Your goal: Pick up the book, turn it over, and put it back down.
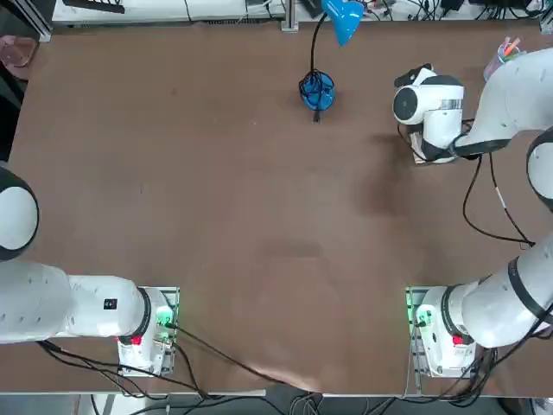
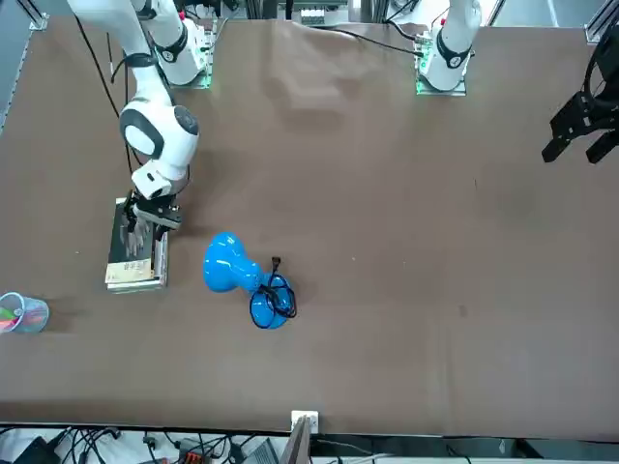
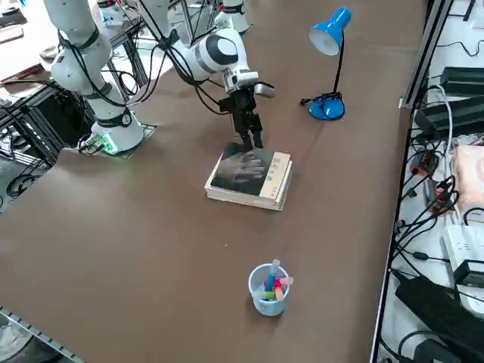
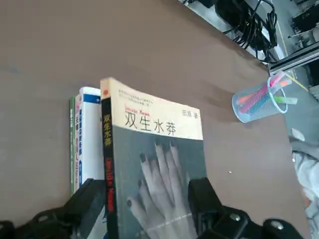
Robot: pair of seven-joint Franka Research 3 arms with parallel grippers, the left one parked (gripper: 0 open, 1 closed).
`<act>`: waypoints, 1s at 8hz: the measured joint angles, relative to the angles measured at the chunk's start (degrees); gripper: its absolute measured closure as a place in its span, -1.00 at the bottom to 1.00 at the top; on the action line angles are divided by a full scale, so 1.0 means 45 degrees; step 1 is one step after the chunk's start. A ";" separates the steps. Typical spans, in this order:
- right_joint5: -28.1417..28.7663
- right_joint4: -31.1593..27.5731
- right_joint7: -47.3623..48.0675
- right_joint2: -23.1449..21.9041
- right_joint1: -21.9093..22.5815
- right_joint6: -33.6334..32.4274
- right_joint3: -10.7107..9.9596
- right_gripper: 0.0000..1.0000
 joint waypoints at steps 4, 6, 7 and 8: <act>0.0084 -0.0209 0.0115 -0.0452 -0.0217 0.0909 0.0001 -1.00; 0.1483 -0.0081 -0.0233 -0.0587 -0.0234 0.1008 0.0016 -1.00; 0.2842 0.0167 -0.1096 -0.0625 -0.0229 0.1039 0.0055 -1.00; 0.4259 0.0461 -0.2169 -0.0683 -0.0222 0.1039 0.0100 -1.00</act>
